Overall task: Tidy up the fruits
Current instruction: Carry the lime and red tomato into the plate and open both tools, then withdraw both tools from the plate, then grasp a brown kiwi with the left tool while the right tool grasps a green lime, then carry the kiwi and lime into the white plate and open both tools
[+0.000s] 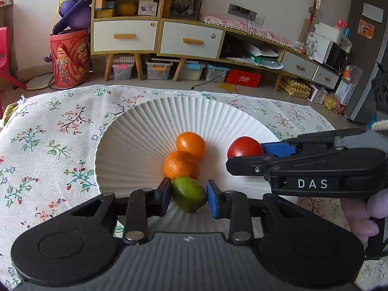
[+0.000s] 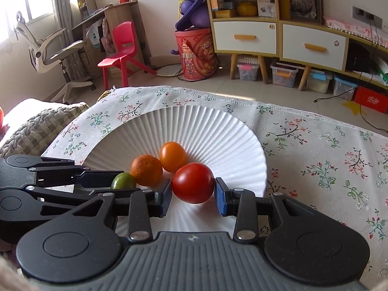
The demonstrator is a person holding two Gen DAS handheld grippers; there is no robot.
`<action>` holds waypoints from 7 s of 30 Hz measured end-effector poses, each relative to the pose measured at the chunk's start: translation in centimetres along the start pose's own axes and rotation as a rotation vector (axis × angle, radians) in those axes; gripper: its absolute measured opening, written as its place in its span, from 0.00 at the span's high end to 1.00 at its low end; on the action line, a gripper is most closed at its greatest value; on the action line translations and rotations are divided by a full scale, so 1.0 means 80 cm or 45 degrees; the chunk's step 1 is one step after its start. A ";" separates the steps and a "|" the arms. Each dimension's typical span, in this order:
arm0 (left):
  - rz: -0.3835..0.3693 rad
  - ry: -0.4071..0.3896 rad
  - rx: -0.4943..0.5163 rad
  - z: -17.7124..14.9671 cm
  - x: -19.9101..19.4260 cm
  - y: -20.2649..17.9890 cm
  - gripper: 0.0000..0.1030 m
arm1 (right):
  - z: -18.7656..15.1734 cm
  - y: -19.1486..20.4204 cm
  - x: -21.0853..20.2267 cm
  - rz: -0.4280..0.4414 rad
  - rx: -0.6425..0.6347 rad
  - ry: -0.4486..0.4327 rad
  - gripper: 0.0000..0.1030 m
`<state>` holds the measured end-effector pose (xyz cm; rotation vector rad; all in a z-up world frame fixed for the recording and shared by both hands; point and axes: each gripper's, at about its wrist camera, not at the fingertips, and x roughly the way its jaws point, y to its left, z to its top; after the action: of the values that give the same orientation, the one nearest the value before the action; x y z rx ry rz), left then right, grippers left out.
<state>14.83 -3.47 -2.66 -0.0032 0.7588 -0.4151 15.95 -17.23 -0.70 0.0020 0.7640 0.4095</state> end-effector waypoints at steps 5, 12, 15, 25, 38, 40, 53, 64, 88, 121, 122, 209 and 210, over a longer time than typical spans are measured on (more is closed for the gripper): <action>-0.004 -0.007 0.001 0.002 0.003 -0.001 0.84 | 0.000 -0.001 0.000 0.015 0.002 0.001 0.67; 0.008 -0.015 0.006 0.002 0.000 -0.001 0.80 | 0.001 0.001 0.000 0.015 0.005 0.006 0.66; 0.020 -0.022 0.012 0.001 -0.006 -0.002 0.72 | 0.001 0.001 -0.003 0.016 0.005 0.009 0.65; 0.077 -0.033 0.038 -0.009 -0.040 -0.003 0.58 | -0.002 0.000 -0.031 -0.035 -0.011 -0.005 0.59; 0.095 -0.039 0.054 -0.013 -0.077 -0.010 0.46 | -0.011 0.006 -0.069 -0.087 -0.051 -0.042 0.44; 0.094 -0.024 0.069 -0.015 -0.079 -0.013 0.44 | -0.012 0.007 -0.072 -0.088 -0.055 -0.048 0.41; 0.151 0.006 0.040 -0.037 -0.100 -0.007 0.20 | -0.033 0.017 -0.091 -0.085 -0.067 -0.058 0.25; 0.256 -0.019 -0.005 -0.061 -0.117 0.002 0.11 | -0.061 0.021 -0.094 -0.181 0.001 -0.021 0.04; 0.158 0.036 -0.006 -0.099 -0.070 -0.018 0.59 | -0.091 0.033 -0.069 -0.297 -0.001 0.095 0.01; 0.218 0.114 -0.048 -0.102 -0.104 0.023 0.90 | -0.077 0.101 -0.032 -0.120 -0.111 0.161 0.33; 0.218 0.115 -0.049 -0.103 -0.105 0.024 0.90 | -0.076 0.103 -0.032 -0.115 -0.116 0.163 0.39; 0.077 -0.051 -0.045 -0.018 -0.005 -0.043 0.89 | -0.005 -0.003 -0.012 -0.028 -0.002 -0.021 0.74; 0.079 -0.052 -0.045 -0.018 -0.004 -0.043 0.89 | -0.005 -0.003 -0.012 -0.026 -0.003 -0.022 0.74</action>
<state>12.39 -6.31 -2.94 -0.0210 0.7241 -0.3419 15.14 -17.88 -0.39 -0.0044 0.7461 0.3905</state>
